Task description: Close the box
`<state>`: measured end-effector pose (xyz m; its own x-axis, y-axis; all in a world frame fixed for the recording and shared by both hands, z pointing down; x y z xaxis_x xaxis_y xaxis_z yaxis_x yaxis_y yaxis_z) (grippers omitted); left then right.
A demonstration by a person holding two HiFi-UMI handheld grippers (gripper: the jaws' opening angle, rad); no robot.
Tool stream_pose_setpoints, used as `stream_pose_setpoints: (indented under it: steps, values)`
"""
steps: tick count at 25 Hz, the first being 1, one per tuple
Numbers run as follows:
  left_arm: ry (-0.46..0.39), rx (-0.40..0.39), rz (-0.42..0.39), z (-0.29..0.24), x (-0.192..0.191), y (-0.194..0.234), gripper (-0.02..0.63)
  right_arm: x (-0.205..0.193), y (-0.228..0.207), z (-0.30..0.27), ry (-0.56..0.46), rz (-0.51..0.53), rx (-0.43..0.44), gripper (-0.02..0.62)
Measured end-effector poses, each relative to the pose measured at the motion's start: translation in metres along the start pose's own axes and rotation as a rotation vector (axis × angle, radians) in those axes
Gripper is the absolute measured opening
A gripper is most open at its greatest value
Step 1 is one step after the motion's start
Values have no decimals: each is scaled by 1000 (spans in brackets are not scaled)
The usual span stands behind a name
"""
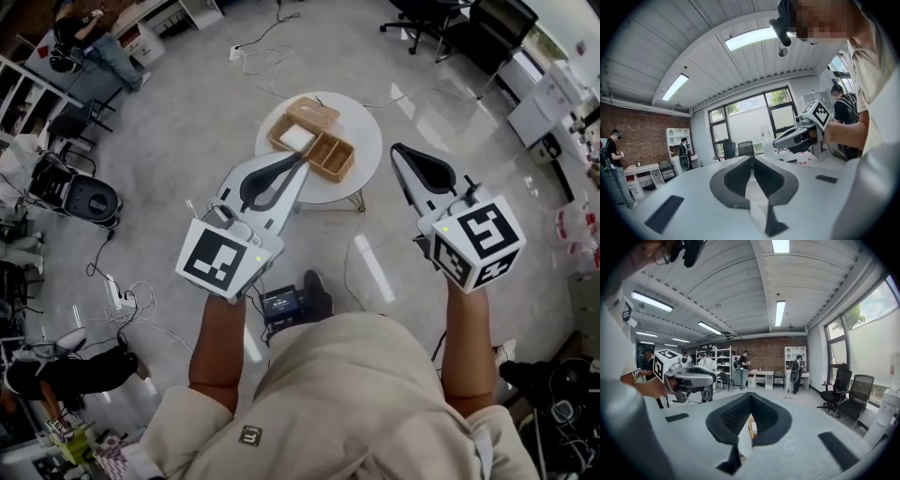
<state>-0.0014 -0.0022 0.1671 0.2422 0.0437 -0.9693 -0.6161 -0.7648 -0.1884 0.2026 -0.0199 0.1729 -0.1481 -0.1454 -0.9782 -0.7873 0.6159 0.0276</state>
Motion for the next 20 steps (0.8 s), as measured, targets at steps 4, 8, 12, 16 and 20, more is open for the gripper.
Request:
stream_pose_setpoints:
  steps: [4, 8, 12, 16, 20]
  values:
    - [-6, -13, -5, 5, -11, 46, 21, 10, 7, -39, -3, 0, -24, -8]
    - [-40, -17, -4, 10, -15, 89, 21, 20, 15, -74, 5, 1, -56, -8]
    - [-42, -41, 8, 29, -25, 124, 21, 32, 34, -105, 13, 5, -70, -8]
    - [-66, -38, 10, 37, -28, 147, 21, 37, 45, -126, 10, 14, -82, -8]
    - [-64, -50, 10, 39, -33, 166, 21, 43, 46, -144, 16, 13, -81, -8]
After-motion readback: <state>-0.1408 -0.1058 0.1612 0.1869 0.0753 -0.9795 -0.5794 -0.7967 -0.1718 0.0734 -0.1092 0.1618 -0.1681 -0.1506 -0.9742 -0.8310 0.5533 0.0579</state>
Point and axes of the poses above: the fingertips, and each gripper's own axes: z backward along the fingers, y to its left, x out of its top, the point moved 7 cm from there along z, backward along the fingers, and after that the axes turned 4 degrees about -x, right-handed, at the moved point
